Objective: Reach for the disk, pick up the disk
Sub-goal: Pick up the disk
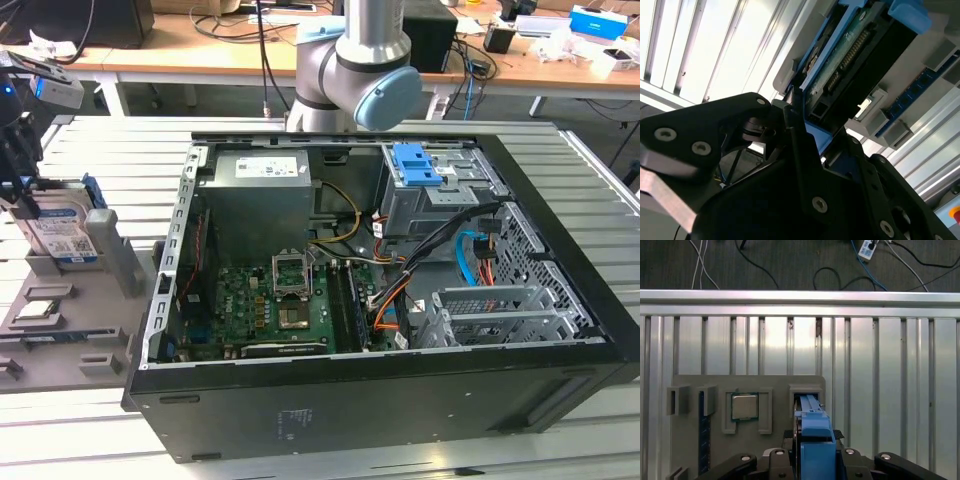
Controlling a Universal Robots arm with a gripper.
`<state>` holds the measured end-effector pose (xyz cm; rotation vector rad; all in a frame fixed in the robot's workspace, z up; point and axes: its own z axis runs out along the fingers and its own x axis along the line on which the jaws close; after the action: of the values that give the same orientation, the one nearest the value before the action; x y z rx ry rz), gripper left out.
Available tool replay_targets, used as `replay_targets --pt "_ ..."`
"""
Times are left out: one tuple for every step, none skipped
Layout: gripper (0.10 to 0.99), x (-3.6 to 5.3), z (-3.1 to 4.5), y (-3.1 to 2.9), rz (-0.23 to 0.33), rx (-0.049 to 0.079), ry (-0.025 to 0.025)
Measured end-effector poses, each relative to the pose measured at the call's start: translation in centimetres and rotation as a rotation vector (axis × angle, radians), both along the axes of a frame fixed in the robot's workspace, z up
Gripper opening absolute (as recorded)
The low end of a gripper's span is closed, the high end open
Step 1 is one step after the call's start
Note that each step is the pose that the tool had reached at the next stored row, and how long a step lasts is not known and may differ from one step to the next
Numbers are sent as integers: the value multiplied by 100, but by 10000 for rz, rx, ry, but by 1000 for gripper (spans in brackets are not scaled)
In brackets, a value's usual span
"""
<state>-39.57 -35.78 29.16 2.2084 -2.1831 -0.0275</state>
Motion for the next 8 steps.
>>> replay_targets --pt "369 0 0 0 0 -5 1" --pt "369 0 0 0 0 -8 0" --pt "369 0 0 0 0 -11 0" --pt "369 0 0 0 0 -16 1" --pt "369 1 10 0 0 -17 0" --pt "369 0 32 0 0 -17 0" --pt "369 1 47 0 0 -16 0" --pt "369 1 60 1 0 -16 0"
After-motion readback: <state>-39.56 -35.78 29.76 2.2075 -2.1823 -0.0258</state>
